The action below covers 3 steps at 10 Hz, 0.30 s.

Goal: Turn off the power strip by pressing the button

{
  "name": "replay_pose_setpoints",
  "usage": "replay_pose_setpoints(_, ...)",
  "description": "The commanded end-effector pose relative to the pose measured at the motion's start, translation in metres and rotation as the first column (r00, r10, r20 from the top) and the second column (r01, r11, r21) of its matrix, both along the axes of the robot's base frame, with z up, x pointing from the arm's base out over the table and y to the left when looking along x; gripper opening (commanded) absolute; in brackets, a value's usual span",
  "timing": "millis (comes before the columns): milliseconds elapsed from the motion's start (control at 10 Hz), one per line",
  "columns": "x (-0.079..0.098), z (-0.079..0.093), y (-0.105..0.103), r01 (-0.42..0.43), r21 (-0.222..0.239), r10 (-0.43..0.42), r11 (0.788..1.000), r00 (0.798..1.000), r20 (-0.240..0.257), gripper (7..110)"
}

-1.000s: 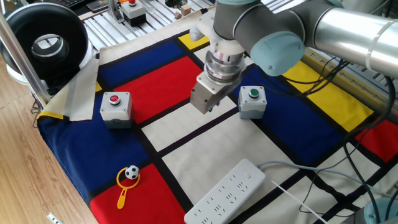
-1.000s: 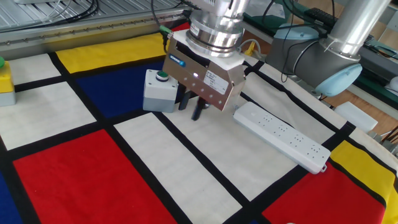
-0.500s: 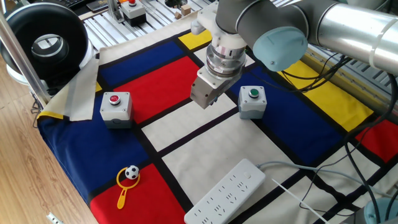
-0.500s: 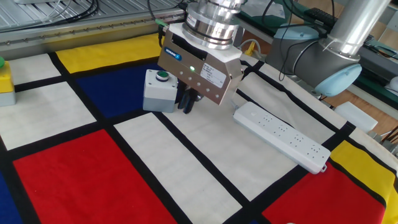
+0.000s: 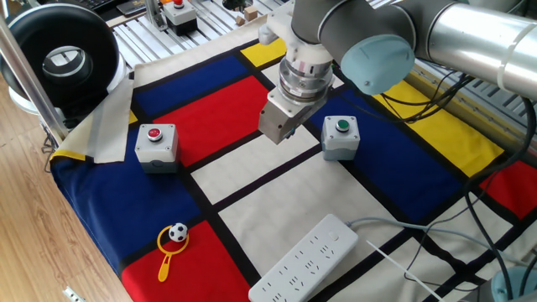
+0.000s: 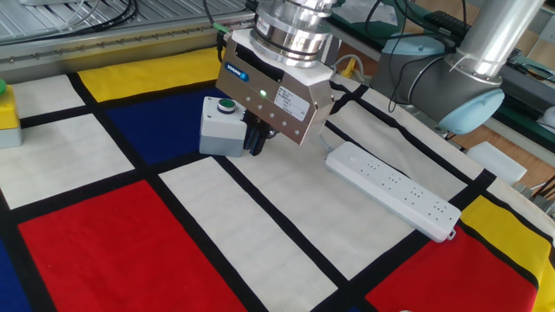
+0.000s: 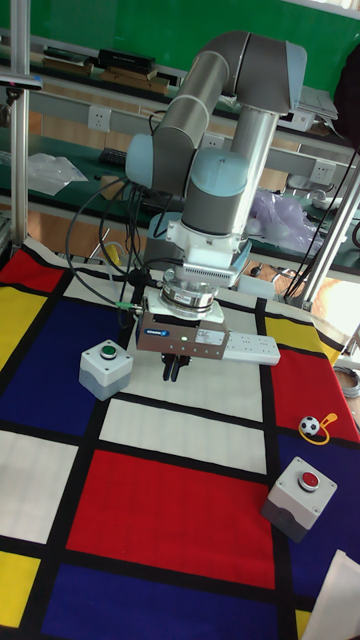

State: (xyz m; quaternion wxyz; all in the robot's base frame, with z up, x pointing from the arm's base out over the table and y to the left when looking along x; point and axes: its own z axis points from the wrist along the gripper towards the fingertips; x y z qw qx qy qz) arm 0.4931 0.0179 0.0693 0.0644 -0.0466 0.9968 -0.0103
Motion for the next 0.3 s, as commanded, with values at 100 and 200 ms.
replay_pose_setpoints(100, 0.0007, 0.0, 0.003, 0.006, 0.02, -0.006, 1.0, 1.0, -0.002, 7)
replay_pose_setpoints(200, 0.0007, -0.0001, 0.0029, 0.005, 0.019, -0.005, 1.0, 1.0, -0.002, 7)
